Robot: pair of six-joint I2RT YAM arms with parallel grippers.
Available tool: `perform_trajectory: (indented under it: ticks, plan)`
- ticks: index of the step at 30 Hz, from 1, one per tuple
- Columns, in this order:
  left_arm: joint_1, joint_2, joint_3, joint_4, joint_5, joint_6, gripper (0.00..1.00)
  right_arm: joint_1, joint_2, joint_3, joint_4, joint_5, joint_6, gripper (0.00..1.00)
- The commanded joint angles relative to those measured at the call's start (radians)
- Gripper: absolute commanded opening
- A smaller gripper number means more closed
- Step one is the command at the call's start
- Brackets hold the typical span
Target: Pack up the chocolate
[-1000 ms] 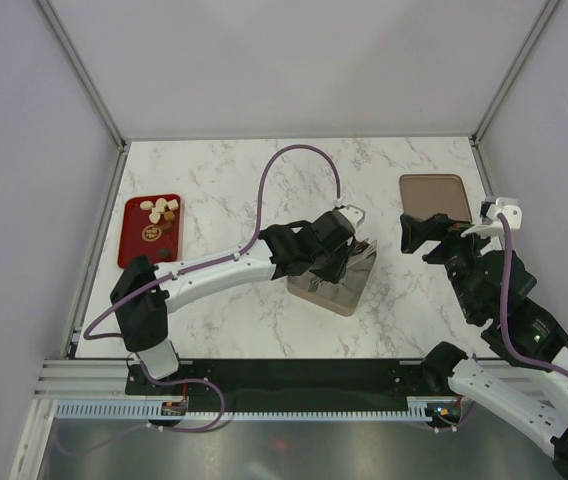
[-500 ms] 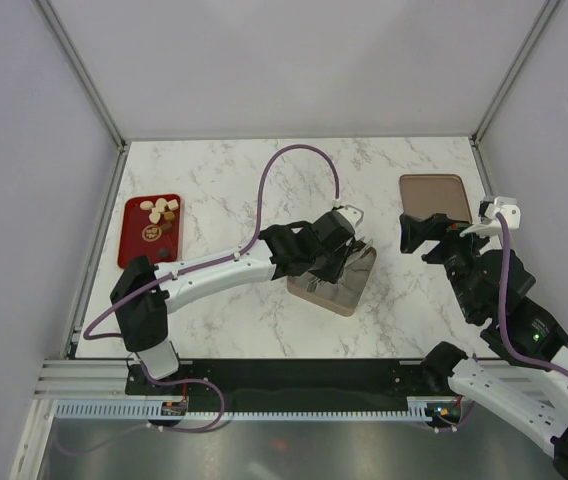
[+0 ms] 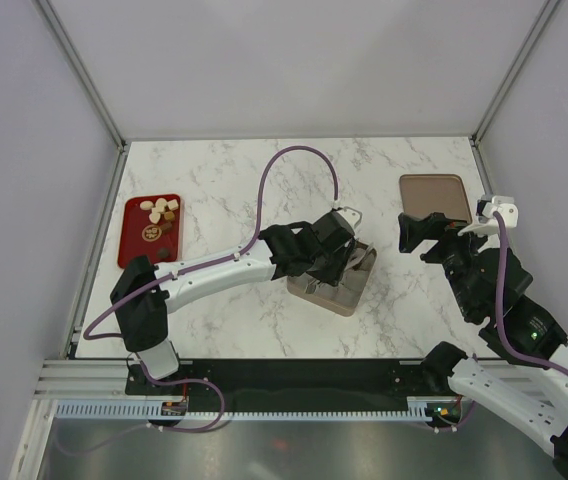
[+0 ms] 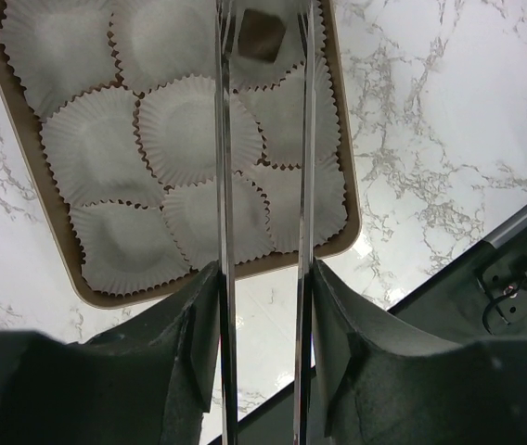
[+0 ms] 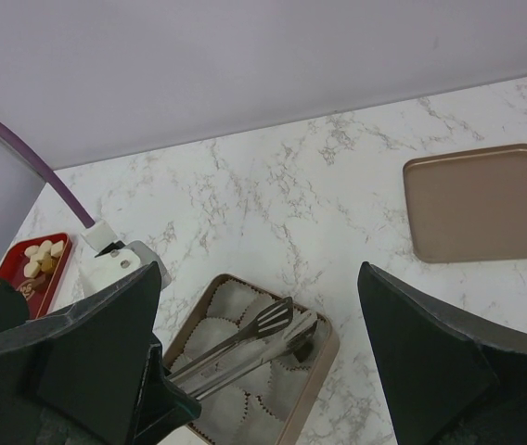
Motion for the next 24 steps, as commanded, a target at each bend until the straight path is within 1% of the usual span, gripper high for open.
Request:
perform_trajectory:
  ticks: [1,3,7,9,15,16,18,22,24]
  plan:
    - [-0.011,-0.034,0.007,0.008,0.001,-0.026,0.49,-0.002,-0.001,0.009,0.013,-0.004,0.008,0.96]
    - [-0.011,-0.037,0.008,0.005,-0.002,-0.024,0.52,0.000,0.000,0.009,0.013,-0.005,0.008,0.96]
    - [-0.011,-0.043,0.016,-0.013,-0.031,-0.018,0.52,-0.003,-0.004,0.009,0.013,-0.013,0.009,0.96]
    - [-0.011,-0.049,0.045,-0.041,-0.057,-0.009,0.52,-0.002,-0.003,0.011,0.013,-0.012,0.009,0.96]
    - [-0.003,-0.075,0.126,-0.173,-0.224,0.009,0.50,-0.002,0.000,-0.003,0.020,-0.047,0.034,0.96]
    - [0.009,-0.083,0.132,-0.190,-0.256,0.005,0.49,-0.002,0.002,-0.008,0.026,-0.056,0.038,0.96]
    - [0.032,-0.093,0.137,-0.239,-0.276,-0.008,0.49,-0.002,0.005,-0.028,0.033,-0.079,0.052,0.96]
    - [0.155,-0.146,0.100,-0.296,-0.289,-0.078,0.49,-0.002,0.016,-0.066,0.069,-0.130,0.070,0.96]
    - [0.210,-0.198,0.053,-0.306,-0.286,-0.101,0.49,-0.002,0.025,-0.084,0.081,-0.169,0.077,0.96]
